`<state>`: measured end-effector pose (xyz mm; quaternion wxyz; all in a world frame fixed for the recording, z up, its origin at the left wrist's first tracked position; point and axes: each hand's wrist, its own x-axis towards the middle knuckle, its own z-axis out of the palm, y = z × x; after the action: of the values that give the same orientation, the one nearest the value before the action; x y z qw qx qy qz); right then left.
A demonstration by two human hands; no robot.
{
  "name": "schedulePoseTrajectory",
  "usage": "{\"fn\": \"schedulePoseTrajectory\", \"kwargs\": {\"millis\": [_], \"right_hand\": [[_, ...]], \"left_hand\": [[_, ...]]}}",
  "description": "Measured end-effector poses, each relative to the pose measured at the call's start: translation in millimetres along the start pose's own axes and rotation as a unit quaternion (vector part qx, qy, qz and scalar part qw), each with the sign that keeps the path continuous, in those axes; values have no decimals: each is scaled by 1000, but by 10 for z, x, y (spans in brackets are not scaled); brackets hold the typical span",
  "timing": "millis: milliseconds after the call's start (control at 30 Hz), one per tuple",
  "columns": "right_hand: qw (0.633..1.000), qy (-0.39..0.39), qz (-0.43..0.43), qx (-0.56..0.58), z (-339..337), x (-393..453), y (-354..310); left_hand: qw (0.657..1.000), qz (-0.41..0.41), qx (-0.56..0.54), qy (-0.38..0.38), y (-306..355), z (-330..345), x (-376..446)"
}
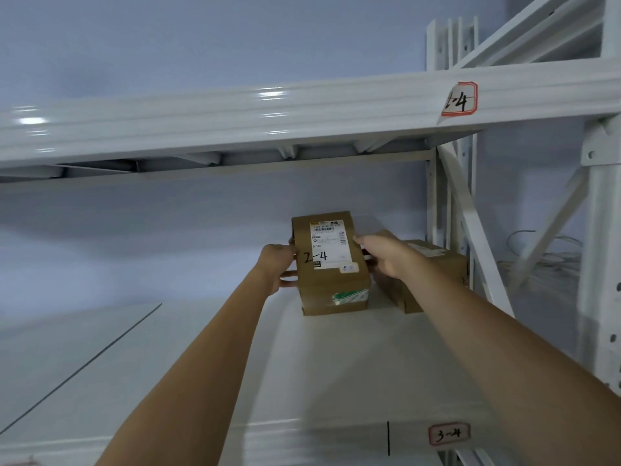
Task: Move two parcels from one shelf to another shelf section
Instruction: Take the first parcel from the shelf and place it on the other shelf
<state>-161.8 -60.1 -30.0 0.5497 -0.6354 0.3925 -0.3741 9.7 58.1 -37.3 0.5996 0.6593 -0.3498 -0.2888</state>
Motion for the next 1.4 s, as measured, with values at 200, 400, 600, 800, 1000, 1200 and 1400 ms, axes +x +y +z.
{"fn": "schedulePoseTrajectory", "kwargs": {"millis": [200,400,600,800,1000,1200,1400], "right_hand": [[999,34,-41,-8,48,-6,163],[995,10,-65,73,97,-90,387],[990,-59,-66,113,62,-62,575],[989,-78,-52,115,45,69,650],[989,-89,-38,111,78,-5,700],[989,-66,-41,129,140,-89,743],[987,-80,-56,129,191,-201,746]], "left_hand": [[999,37,-18,9,-114,-68,9],[996,67,-53,-10,-336,-68,63],[994,29,-78,-77,-475,-118,76],[989,48,-48,-130,-512,-174,139],[988,48,-68,-130,-596,-176,182],[983,64,-75,-153,-641,-91,37],[986,106,-73,-101,-627,-48,-64]]}}
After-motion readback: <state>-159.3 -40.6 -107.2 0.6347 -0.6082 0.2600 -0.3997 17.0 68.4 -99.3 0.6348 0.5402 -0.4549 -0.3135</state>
